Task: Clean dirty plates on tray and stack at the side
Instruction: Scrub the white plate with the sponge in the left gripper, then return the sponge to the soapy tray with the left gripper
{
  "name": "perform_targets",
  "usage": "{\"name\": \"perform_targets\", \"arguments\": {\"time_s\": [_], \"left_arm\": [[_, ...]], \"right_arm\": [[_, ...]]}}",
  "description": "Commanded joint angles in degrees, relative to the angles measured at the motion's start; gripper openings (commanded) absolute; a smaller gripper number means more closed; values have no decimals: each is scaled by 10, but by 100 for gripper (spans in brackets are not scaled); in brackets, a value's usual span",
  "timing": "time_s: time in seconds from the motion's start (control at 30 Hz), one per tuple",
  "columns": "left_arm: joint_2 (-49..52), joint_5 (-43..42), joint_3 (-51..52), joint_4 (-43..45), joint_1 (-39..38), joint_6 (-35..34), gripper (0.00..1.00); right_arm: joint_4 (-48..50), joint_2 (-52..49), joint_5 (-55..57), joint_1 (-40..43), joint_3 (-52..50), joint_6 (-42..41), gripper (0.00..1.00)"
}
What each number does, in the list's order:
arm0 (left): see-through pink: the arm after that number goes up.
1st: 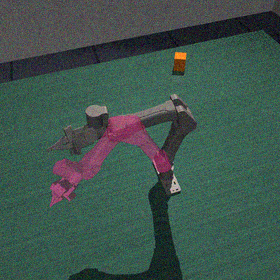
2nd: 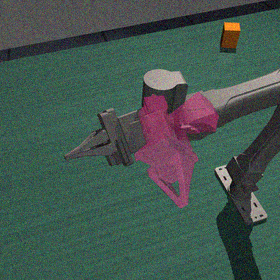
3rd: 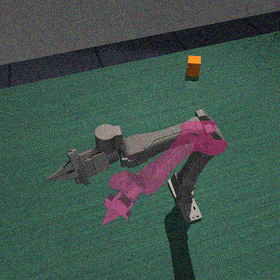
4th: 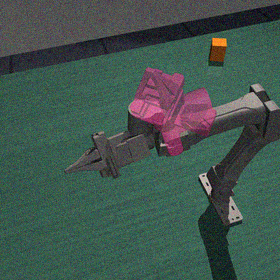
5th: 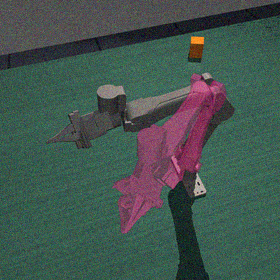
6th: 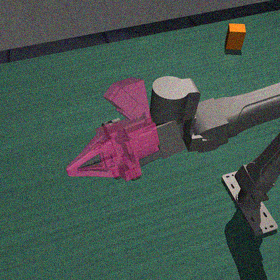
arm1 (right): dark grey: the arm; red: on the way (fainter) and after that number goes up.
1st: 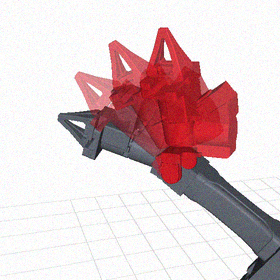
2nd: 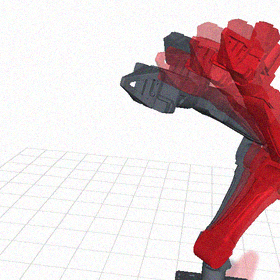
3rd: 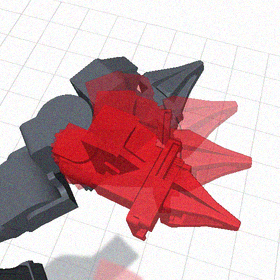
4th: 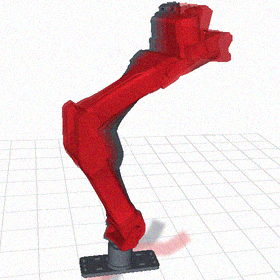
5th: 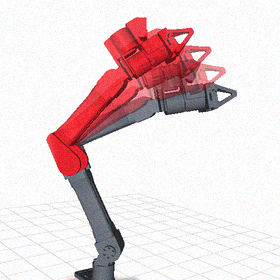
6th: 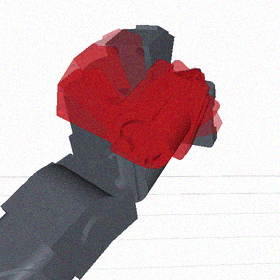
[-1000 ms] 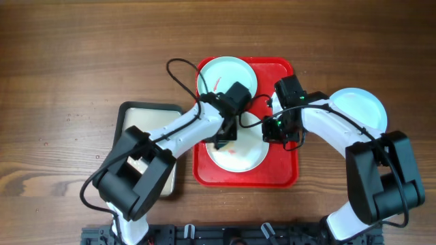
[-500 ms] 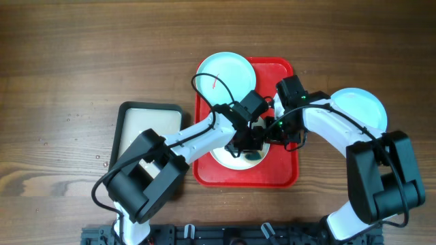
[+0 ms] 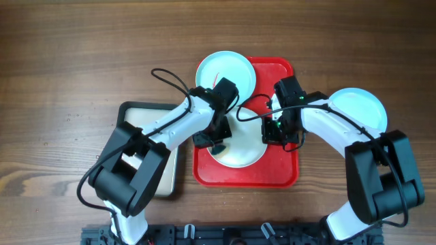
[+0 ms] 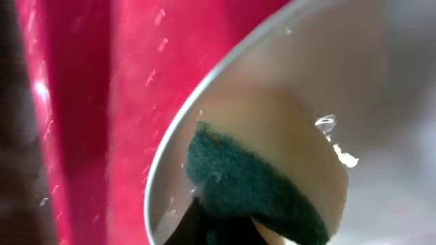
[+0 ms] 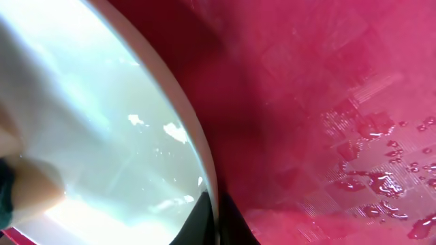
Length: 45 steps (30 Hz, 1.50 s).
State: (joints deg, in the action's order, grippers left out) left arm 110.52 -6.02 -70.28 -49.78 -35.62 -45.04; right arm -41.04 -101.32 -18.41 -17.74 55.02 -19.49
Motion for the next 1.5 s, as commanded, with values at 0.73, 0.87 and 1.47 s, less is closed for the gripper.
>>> {"name": "perform_targets", "arguments": {"time_s": [0.73, 0.87, 1.47], "left_arm": [[-45, 158, 20, -32, -2, -80, 4], [-106, 75, 14, -32, 2, -74, 4], [-273, 223, 236, 4, 151, -16, 9]], "right_arm": [[-3, -22, 46, 2, -3, 4, 4], [-4, -22, 46, 2, -3, 12, 4], [33, -22, 37, 2, -3, 45, 4]]}}
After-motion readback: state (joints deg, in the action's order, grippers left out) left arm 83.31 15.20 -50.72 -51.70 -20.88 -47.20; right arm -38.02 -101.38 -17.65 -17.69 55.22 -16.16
